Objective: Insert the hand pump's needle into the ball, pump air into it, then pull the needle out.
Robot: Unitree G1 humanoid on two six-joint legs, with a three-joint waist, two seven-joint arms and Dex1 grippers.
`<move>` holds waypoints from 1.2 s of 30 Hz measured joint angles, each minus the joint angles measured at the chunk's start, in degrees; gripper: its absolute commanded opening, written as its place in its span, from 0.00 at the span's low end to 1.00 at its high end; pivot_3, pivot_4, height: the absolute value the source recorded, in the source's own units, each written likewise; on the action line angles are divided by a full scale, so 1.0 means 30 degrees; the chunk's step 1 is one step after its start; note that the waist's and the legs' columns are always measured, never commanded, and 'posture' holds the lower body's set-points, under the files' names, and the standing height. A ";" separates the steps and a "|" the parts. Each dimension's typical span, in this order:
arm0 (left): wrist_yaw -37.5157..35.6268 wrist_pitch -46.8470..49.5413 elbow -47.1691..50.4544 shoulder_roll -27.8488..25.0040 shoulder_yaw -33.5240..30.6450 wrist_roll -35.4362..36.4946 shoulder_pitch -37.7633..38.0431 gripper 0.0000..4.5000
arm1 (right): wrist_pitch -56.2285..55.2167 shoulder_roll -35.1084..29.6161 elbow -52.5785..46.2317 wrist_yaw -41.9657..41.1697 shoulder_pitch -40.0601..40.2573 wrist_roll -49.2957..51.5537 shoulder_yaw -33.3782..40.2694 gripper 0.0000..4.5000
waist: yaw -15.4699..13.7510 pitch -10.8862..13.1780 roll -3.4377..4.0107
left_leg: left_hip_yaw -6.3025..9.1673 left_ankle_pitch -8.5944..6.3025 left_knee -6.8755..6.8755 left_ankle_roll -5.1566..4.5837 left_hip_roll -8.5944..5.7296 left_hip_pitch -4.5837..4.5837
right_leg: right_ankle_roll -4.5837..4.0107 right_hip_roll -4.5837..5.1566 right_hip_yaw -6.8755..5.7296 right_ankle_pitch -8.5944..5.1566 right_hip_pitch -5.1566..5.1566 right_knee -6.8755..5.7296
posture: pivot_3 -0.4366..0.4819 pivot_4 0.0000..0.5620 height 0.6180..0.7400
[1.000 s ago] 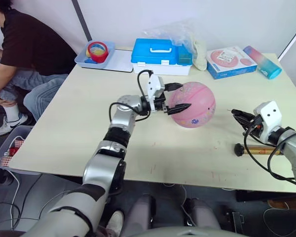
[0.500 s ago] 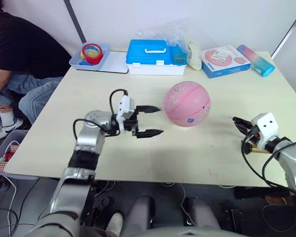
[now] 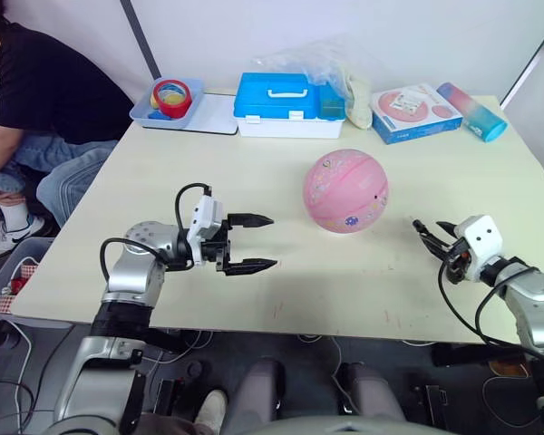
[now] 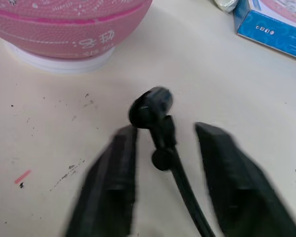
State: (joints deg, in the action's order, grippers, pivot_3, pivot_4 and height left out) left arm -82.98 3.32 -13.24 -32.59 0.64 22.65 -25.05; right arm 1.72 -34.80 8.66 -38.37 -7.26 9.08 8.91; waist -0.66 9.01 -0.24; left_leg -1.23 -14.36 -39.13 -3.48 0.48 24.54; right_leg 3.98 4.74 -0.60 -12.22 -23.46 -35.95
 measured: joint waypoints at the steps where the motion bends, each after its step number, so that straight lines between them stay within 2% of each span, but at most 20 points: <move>1: 0.0141 -0.0010 0.0099 -0.0006 -0.0025 0.0003 0.0144 1.00 | 0.0103 -0.0114 -0.0175 -0.0163 0.0070 0.0108 0.0004 0.96 | 0.0002 0.0000 0.0003 | -0.0001 0.0000 0.0000 0.0000 0.0004 -0.0002 | 0.0001 0.0000 0.0001 0.0001 0.0000 -0.0001 | 0.48 0.27 1.00; 2: 0.0283 -0.0014 0.0102 -0.0034 -0.0028 0.0002 0.0348 1.00 | 0.0215 -0.0186 -0.0667 -0.0413 0.0274 0.0349 0.0111 0.98 | 0.0000 0.0000 0.0002 | 0.0001 0.0000 0.0001 0.0000 0.0004 -0.0002 | 0.0016 -0.0009 0.0001 0.0009 0.0000 -0.0001 | 0.48 0.27 1.00; 8: 0.1367 -0.0038 0.0084 -0.0068 -0.0173 -0.0022 0.1317 1.00 | 0.0925 -0.0201 -0.2920 -0.1191 0.1872 0.2326 0.1288 0.98 | -0.0051 0.0000 0.0004 | 0.0007 -0.0001 0.0000 -0.0001 0.0031 0.0002 | 0.0036 -0.0009 0.0000 0.0021 0.0002 -0.0001 | 0.48 0.27 1.00; 14: 0.3189 -0.0138 0.0106 0.0114 -0.0580 -0.0052 0.2749 1.00 | 0.1011 0.0374 -0.5176 -0.1258 0.5386 0.4080 0.3213 0.98 | -0.0051 -0.0002 0.0006 | 0.0003 -0.0002 0.0004 0.0000 0.0042 -0.0020 | -0.0002 -0.0007 0.0006 -0.0001 0.0008 -0.0007 | 0.48 0.27 1.00; 18: 0.4258 -0.0171 0.0143 0.0108 -0.0831 -0.0291 0.4014 1.00 | 0.0639 0.1111 -0.5607 -0.1241 0.7855 0.4562 0.4236 0.98 | -0.0038 -0.0003 0.0008 | -0.0027 -0.0004 0.0003 0.0001 0.0055 -0.0042 | -0.0003 -0.0002 0.0029 -0.0001 0.0011 -0.0008 | 0.48 0.27 1.00; 25: 0.6323 -0.1342 0.0057 0.0120 -0.0903 -0.1419 0.5648 1.00 | 0.0102 0.2441 -0.5680 -0.1266 1.0434 0.5256 0.5157 0.98 | -0.0021 -0.0005 0.0011 | -0.0088 -0.0008 0.0031 0.0009 0.0103 -0.0160 | -0.0006 0.0028 0.0063 0.0001 0.0039 -0.0011 | 0.48 0.27 1.00; 36: 0.7855 -0.2879 -0.0730 0.0148 -0.0904 -0.2323 0.6464 1.00 | -0.1117 0.2996 -0.4145 -0.1304 1.0501 0.5239 0.5293 0.98 | -0.0045 -0.0007 0.0016 | -0.0140 -0.0015 0.0057 0.0019 0.0124 -0.0180 | -0.0024 0.0138 0.0093 0.0012 0.0027 -0.0005 | 0.48 0.27 1.00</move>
State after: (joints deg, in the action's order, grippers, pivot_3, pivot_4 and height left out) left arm -59.41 -5.32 -15.43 -32.15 -2.08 15.68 -5.66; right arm -1.63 -25.81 -3.77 -42.28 24.24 24.79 24.79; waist -0.80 8.99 -0.19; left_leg -1.65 -14.40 -38.96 -3.43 0.85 24.00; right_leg 3.91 5.15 -0.32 -12.19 -23.38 -35.97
